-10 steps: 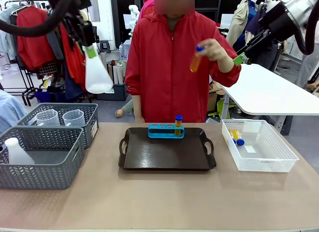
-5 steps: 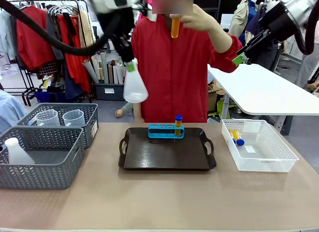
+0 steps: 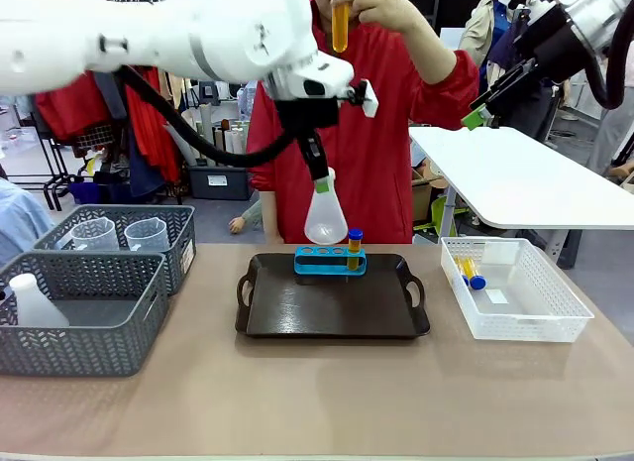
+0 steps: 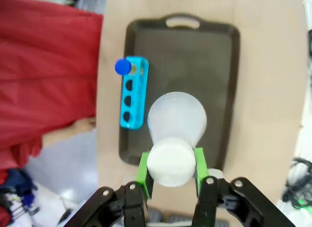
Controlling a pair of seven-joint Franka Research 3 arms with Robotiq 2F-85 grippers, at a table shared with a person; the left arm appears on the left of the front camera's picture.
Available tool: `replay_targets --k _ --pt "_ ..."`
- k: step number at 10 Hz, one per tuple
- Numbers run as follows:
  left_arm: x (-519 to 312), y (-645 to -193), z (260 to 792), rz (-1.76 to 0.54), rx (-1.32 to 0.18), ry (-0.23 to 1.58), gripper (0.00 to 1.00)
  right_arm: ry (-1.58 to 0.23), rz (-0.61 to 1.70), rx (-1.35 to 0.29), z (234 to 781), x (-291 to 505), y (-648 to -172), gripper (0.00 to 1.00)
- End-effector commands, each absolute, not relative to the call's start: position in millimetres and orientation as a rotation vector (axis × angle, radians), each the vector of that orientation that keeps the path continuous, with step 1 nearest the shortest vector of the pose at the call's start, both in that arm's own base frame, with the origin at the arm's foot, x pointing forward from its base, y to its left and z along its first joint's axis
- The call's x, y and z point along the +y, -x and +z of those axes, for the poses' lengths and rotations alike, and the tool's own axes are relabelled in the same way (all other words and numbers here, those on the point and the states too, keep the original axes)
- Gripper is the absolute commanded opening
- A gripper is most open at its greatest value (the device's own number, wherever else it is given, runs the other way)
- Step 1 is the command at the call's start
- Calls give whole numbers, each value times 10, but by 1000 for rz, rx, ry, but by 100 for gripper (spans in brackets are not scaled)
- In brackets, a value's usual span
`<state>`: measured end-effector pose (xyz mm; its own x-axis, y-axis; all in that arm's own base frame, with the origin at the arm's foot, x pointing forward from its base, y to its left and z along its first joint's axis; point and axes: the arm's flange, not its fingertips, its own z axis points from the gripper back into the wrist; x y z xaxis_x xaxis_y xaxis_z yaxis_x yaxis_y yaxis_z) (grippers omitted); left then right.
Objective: Prepare the laboratory tools.
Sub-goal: Pick up one Small flask and place it on the Handle tray.
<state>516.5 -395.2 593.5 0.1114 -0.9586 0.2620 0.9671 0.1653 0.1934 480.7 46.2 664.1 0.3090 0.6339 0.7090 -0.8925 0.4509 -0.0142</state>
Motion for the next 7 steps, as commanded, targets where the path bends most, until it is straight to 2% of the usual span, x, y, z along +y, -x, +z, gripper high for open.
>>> replay_targets --k 1,6,7 --pt "-3990 -5266 5963 -1430 -388 35 0 -418 1044 -720 6658 463 -4804 100" --pt "-4038 -5278 5821 -1421 -373 40 0 -418 1044 -720 6658 463 -4804 100" --pt "-4072 -5265 5742 -1460 -376 -16 0 -418 1044 -720 6658 463 -4804 100"
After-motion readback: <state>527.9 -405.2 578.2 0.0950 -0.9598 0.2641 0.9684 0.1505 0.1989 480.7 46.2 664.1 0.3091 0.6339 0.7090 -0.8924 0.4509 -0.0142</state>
